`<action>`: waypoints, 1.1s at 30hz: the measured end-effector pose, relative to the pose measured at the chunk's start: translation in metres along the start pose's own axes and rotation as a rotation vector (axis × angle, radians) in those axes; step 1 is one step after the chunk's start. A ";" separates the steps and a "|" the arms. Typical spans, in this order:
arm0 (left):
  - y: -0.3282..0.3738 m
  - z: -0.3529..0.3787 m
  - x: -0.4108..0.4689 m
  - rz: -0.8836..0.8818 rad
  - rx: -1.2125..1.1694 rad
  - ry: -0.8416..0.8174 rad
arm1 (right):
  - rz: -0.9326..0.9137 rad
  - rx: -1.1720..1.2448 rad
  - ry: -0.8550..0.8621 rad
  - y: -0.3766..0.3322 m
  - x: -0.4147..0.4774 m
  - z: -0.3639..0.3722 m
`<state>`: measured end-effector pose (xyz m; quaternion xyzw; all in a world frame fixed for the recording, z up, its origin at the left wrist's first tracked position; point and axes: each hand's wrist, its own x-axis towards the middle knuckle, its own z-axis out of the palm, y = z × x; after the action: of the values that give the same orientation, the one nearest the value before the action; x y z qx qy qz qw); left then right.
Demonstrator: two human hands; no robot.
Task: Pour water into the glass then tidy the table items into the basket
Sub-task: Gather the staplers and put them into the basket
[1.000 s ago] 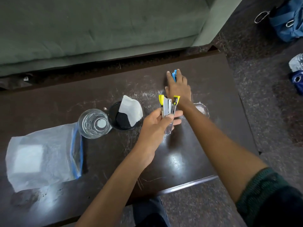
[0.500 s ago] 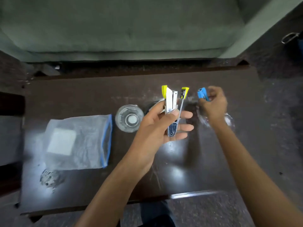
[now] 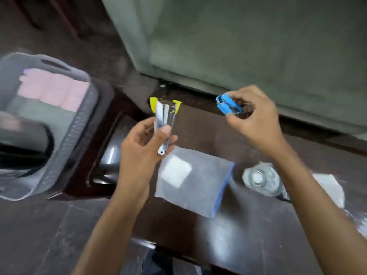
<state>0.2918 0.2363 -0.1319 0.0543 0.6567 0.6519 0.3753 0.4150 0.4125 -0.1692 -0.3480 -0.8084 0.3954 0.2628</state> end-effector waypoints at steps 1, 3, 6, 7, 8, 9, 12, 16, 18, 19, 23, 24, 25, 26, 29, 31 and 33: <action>0.005 -0.018 0.007 0.041 0.006 0.070 | -0.041 0.003 -0.051 -0.011 0.007 0.020; 0.016 -0.066 0.024 0.103 -0.001 0.214 | -0.136 -0.006 -0.182 -0.040 0.025 0.071; 0.027 -0.130 0.043 0.140 -0.001 0.400 | -0.279 -0.058 -0.349 -0.085 0.048 0.144; 0.030 -0.150 0.047 0.146 -0.010 0.450 | -0.325 -0.081 -0.403 -0.101 0.056 0.171; 0.031 -0.161 0.049 0.145 -0.016 0.478 | -0.362 -0.100 -0.452 -0.113 0.062 0.192; 0.032 -0.172 0.050 0.148 -0.017 0.497 | -0.401 -0.122 -0.506 -0.126 0.068 0.216; 0.029 -0.183 0.047 0.161 -0.002 0.526 | -0.516 -0.214 -0.647 -0.156 0.081 0.274; 0.026 -0.181 0.046 0.191 0.014 0.569 | -0.651 -0.489 -0.856 -0.180 0.083 0.331; 0.025 -0.180 0.048 0.178 -0.025 0.584 | -0.686 -0.684 -0.976 -0.187 0.082 0.345; 0.025 -0.180 0.050 0.171 -0.026 0.590 | -0.684 -0.753 -1.016 -0.189 0.081 0.349; 0.024 -0.174 0.051 0.150 -0.019 0.597 | -0.711 -0.917 -1.062 -0.184 0.080 0.353; 0.023 -0.174 0.051 0.146 -0.023 0.592 | -0.709 -0.948 -1.083 -0.184 0.081 0.355; 0.022 -0.174 0.051 0.142 -0.027 0.589 | -0.699 -0.983 -1.101 -0.184 0.081 0.357; 0.021 -0.175 0.052 0.140 -0.027 0.587 | -0.677 -0.998 -1.123 -0.184 0.084 0.359; 0.018 -0.176 0.052 0.120 -0.040 0.579 | -0.540 -0.700 -1.029 -0.182 0.098 0.348; 0.017 -0.176 0.054 0.098 -0.058 0.585 | -0.227 -0.302 -0.915 -0.189 0.109 0.324; 0.018 -0.175 0.058 0.069 -0.074 0.586 | 0.063 0.104 -0.947 -0.197 0.113 0.292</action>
<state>0.1446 0.1288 -0.1636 -0.1277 0.7105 0.6758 0.1493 0.0711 0.2786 -0.1509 -0.1404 -0.8074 0.5581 -0.1298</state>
